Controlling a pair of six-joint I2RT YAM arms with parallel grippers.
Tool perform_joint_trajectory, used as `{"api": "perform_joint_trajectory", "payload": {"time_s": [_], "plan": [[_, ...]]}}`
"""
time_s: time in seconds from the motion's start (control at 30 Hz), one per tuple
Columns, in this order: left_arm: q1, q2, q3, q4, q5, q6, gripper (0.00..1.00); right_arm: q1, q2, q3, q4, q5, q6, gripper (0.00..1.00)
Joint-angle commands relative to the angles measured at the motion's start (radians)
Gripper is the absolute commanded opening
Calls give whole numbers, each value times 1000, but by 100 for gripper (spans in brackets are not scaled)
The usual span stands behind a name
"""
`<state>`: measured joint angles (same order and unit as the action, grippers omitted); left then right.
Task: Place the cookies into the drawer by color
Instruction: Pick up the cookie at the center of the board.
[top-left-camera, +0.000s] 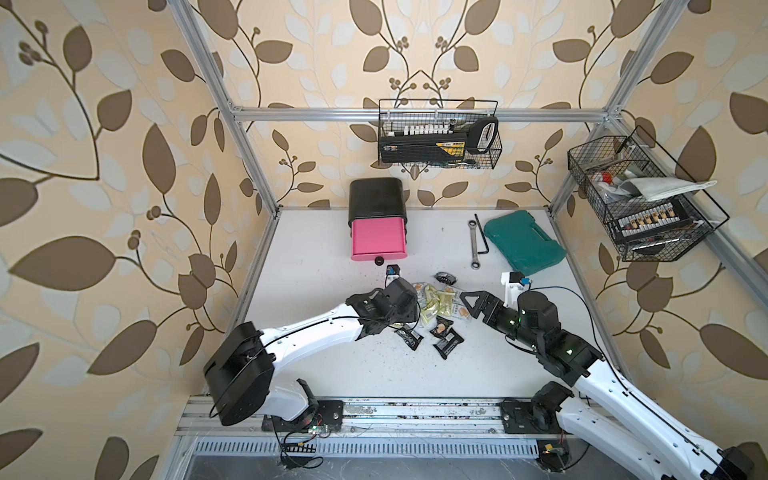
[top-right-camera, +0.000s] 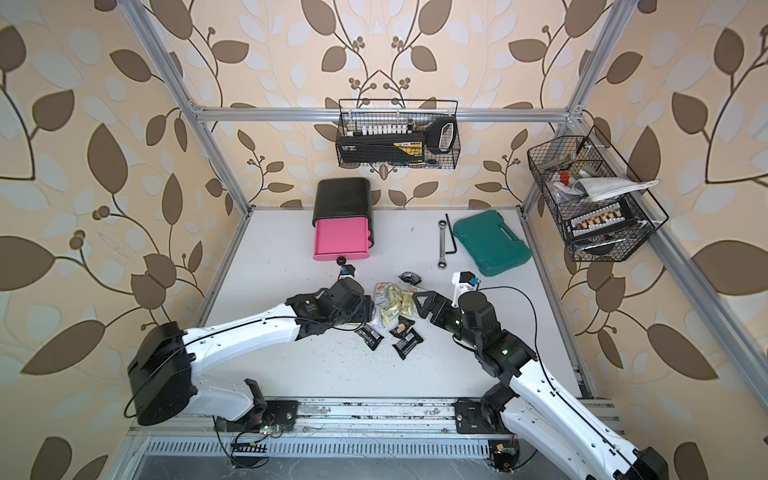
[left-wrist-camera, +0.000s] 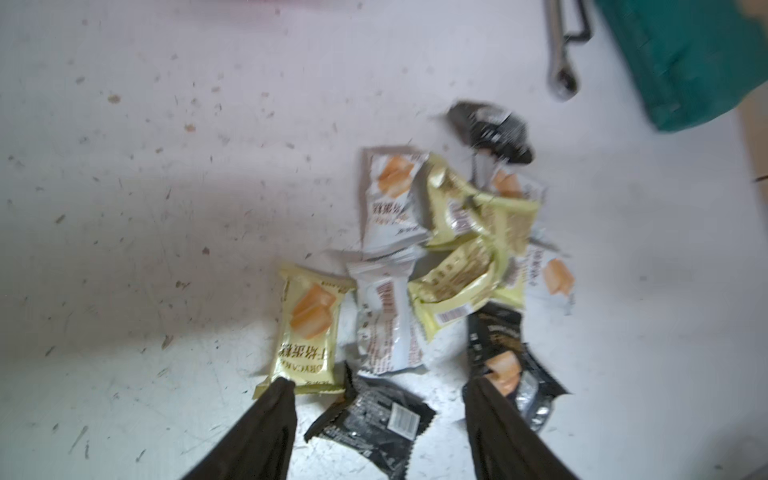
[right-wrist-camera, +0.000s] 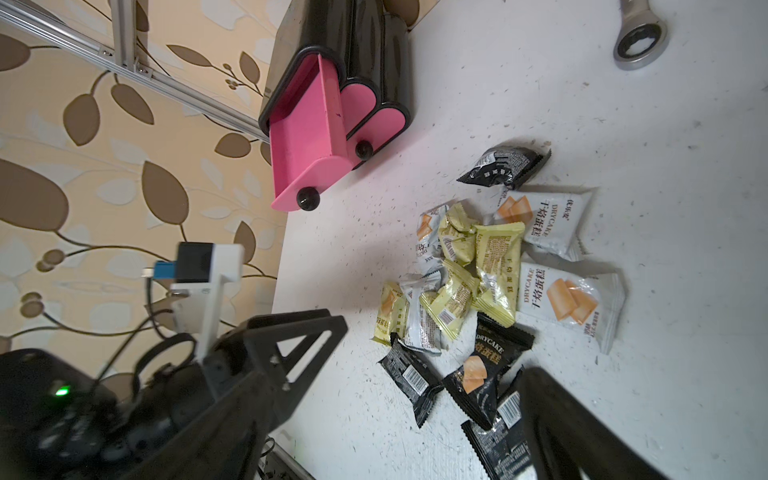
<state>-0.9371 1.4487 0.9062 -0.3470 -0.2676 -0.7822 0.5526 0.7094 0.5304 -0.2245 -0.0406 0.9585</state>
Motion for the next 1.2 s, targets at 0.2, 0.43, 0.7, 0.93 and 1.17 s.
{"api": "perform_joint_trajectory", "payload": {"time_s": [0.2, 0.43, 0.7, 0.93, 1.17], "plan": [[1, 233, 137, -154, -152, 129, 68, 4, -27, -4, -33, 1, -23, 94], [39, 327, 138, -85, -50, 158, 66, 4, -66, -8, -56, 18, -19, 94], [45, 382, 120, -45, 5, 117, 47, 4, -59, 15, -83, 13, -27, 94], [44, 323, 97, -42, 10, 92, 29, 4, -73, 5, -81, 27, -19, 94], [44, 217, 116, -90, -12, 107, 23, 4, -57, 15, -78, 17, -23, 94]]}}
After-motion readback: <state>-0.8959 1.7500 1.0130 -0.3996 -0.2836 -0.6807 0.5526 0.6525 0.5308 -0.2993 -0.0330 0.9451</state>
